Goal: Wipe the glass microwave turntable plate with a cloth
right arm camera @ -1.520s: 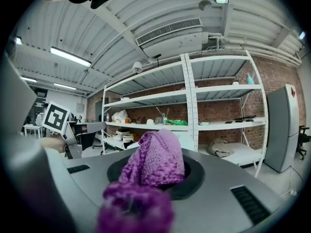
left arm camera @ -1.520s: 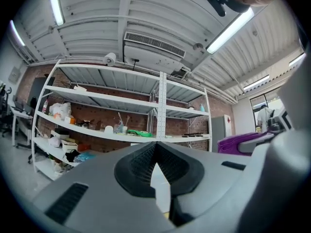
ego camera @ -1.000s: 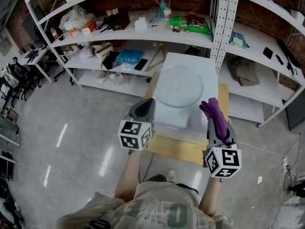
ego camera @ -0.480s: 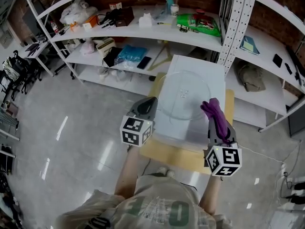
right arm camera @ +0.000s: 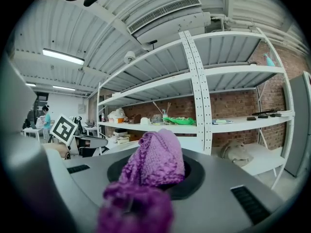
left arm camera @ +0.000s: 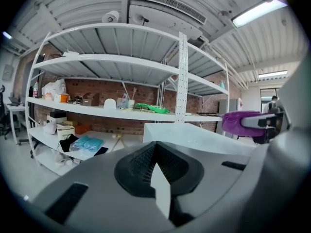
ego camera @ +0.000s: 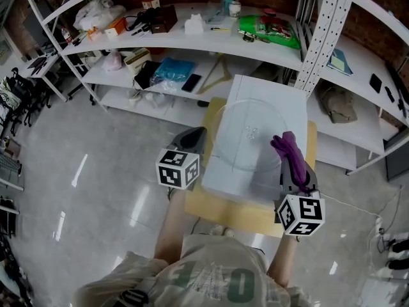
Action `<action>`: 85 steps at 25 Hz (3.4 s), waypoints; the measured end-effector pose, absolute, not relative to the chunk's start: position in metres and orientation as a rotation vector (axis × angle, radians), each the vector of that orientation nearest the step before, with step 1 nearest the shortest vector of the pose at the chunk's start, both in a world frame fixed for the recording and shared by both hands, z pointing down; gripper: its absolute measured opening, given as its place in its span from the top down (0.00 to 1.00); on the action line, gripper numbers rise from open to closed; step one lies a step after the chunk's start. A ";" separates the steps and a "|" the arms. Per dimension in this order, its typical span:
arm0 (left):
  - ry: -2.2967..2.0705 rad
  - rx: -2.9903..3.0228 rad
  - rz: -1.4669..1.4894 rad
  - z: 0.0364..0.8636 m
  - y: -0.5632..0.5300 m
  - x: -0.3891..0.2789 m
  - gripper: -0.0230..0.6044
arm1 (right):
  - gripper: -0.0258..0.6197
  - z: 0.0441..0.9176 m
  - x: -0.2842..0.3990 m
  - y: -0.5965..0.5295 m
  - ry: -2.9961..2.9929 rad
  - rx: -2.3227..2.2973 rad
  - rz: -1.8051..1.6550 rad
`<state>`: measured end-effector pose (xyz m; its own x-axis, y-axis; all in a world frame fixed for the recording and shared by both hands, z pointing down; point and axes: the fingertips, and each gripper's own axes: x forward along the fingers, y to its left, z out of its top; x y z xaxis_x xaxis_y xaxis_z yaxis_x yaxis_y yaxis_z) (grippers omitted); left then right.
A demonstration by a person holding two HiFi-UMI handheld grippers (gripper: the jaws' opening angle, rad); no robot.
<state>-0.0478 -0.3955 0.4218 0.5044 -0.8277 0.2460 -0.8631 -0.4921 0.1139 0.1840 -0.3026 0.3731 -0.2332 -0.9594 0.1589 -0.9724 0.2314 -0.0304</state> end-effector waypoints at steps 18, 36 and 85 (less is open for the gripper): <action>-1.385 2.580 0.341 0.436 -0.429 -0.032 0.96 | 0.88 0.380 0.196 -0.320 -2.287 1.935 0.186; -1.274 2.658 0.444 0.448 -0.425 -0.002 0.96 | 0.88 0.386 0.195 -0.323 -2.279 1.917 0.197; -1.000 2.897 0.230 0.438 -0.400 0.026 0.96 | 0.88 0.422 0.051 -0.423 -2.239 0.977 0.081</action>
